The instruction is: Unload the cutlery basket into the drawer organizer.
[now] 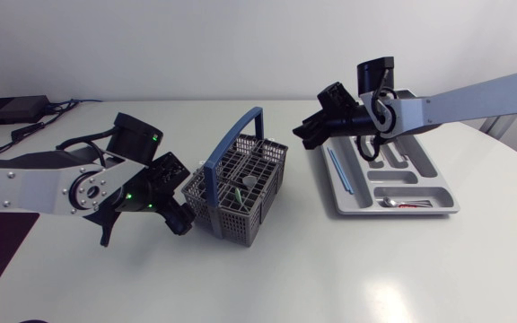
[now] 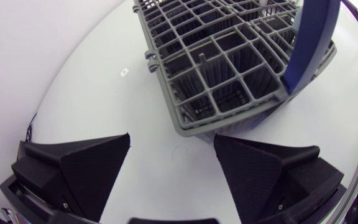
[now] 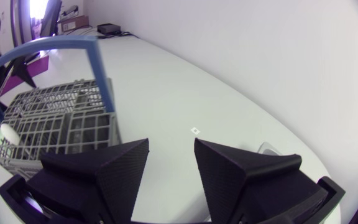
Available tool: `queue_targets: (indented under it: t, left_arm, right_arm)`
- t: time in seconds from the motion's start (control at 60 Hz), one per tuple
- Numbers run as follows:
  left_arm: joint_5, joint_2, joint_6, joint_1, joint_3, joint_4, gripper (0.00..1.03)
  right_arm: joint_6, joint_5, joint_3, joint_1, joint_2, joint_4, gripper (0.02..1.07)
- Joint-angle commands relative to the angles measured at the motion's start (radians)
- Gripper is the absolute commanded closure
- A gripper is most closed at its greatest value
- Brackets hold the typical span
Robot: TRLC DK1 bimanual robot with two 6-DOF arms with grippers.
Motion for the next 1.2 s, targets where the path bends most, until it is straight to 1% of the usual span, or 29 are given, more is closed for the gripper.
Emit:
queue_targets:
  t: [0.0,0.117,0.167,0.217,0.283,0.383,0.417,0.6,0.9,1.083,1.183]
  left_arm:
    - [0.000,0.020,0.022,0.008,0.016,0.015,0.06]
    - [0.000,0.033,0.022,0.015,0.018,0.028,0.06]
    - [0.000,0.044,0.023,0.018,0.019,0.039,0.06]
    - [0.000,0.053,0.023,0.021,0.021,0.048,0.06]
    - [0.000,0.069,0.026,0.026,0.025,0.062,0.06]
    - [0.000,0.089,0.028,0.032,0.042,0.073,0.06]
    - [0.000,0.093,0.028,0.035,0.048,0.076,0.06]
    - [0.000,0.127,0.031,0.055,0.097,0.091,0.06]
    - [0.000,0.260,0.060,0.129,0.248,0.097,0.06]
    - [0.000,0.362,0.065,0.172,0.369,0.081,0.06]
    - [0.002,0.386,0.065,0.192,0.403,0.065,0.06]
  right_arm:
    - [0.103,-0.022,0.094,-0.012,0.093,-0.031,0.52]
    - [0.149,-0.073,0.195,-0.009,0.171,-0.126,0.53]
    - [0.150,-0.097,0.212,-0.001,0.190,-0.149,0.63]
    - [0.150,-0.119,0.216,0.005,0.196,-0.175,0.69]
    - [0.149,-0.166,0.216,0.008,0.200,-0.209,0.80]
    - [0.127,-0.229,0.200,0.004,0.190,-0.270,0.89]
    - [0.107,-0.234,0.183,0.004,0.176,-0.290,0.91]
    - [0.041,-0.269,0.029,-0.004,0.059,-0.313,0.92]
    - [-0.015,-0.280,-0.245,0.013,-0.148,-0.307,0.92]
    - [-0.012,-0.272,-0.319,0.057,-0.202,-0.290,0.92]
    - [-0.005,-0.251,-0.340,0.071,-0.234,-0.278,0.92]
